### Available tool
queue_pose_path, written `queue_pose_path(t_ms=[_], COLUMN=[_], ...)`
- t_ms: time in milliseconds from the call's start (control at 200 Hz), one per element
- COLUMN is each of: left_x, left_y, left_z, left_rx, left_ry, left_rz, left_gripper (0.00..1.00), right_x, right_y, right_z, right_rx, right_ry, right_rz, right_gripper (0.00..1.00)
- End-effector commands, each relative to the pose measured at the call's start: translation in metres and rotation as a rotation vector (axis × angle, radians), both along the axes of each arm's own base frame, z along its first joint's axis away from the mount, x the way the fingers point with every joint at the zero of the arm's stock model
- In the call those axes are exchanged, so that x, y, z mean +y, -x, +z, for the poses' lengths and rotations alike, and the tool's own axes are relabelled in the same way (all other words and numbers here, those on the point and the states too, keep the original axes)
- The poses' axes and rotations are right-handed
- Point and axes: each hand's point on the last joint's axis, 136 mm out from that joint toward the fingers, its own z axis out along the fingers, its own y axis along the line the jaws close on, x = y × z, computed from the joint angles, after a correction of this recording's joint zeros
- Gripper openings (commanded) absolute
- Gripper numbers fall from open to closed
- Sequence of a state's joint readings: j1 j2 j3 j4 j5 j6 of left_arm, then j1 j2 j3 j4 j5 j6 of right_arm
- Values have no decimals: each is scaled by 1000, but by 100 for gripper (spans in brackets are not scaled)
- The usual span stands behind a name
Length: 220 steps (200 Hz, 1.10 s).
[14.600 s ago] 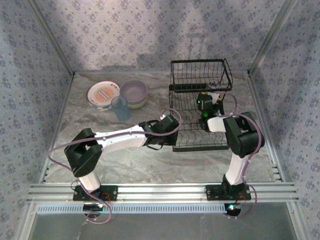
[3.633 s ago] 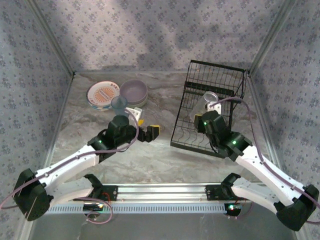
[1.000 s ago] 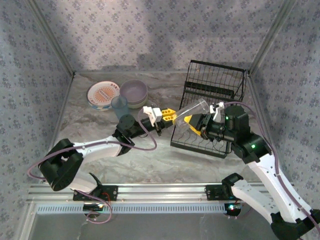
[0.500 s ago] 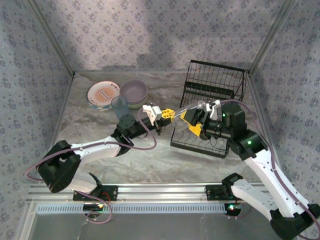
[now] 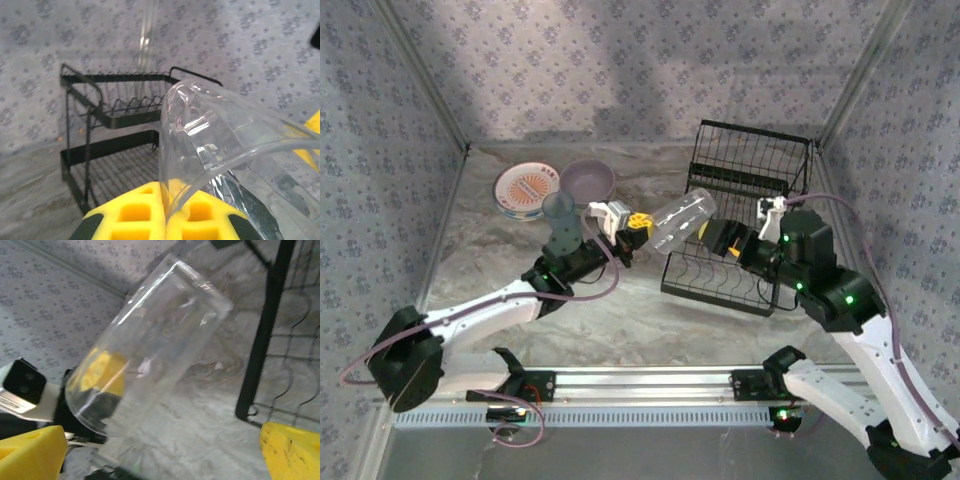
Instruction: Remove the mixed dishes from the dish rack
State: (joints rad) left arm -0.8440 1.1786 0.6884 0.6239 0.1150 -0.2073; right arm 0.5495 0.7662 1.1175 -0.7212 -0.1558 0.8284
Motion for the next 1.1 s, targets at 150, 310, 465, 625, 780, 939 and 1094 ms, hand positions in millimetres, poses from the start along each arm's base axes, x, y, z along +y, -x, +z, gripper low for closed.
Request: queue_pose_path(t_ms=[150, 310, 465, 625, 780, 939, 1094], left_x=[67, 109, 150, 192, 217, 231, 232], left_y=[-3, 0, 5, 0, -19, -43, -61], left_z=[25, 15, 20, 19, 18, 17, 12], left_rx=[278, 503, 599, 752, 862, 912, 946], left_ry=[-51, -161, -271, -380, -380, -372, -389], left_rz=[257, 404, 529, 645, 688, 714, 723], left_gripper=[0, 0, 0, 0, 0, 0, 0], right_x=[-30, -28, -22, -20, -12, 6, 32], right_y=[-13, -17, -18, -13, -5, 8, 26], right_z=[-13, -11, -15, -16, -13, -12, -18], right_rx=[-138, -231, -281, -347, -461, -629, -803], right_ry=[306, 387, 441, 499, 510, 494, 474], right_rz=[-111, -115, -90, -75, -33, 60, 206], right_gripper=[100, 100, 100, 100, 100, 100, 100])
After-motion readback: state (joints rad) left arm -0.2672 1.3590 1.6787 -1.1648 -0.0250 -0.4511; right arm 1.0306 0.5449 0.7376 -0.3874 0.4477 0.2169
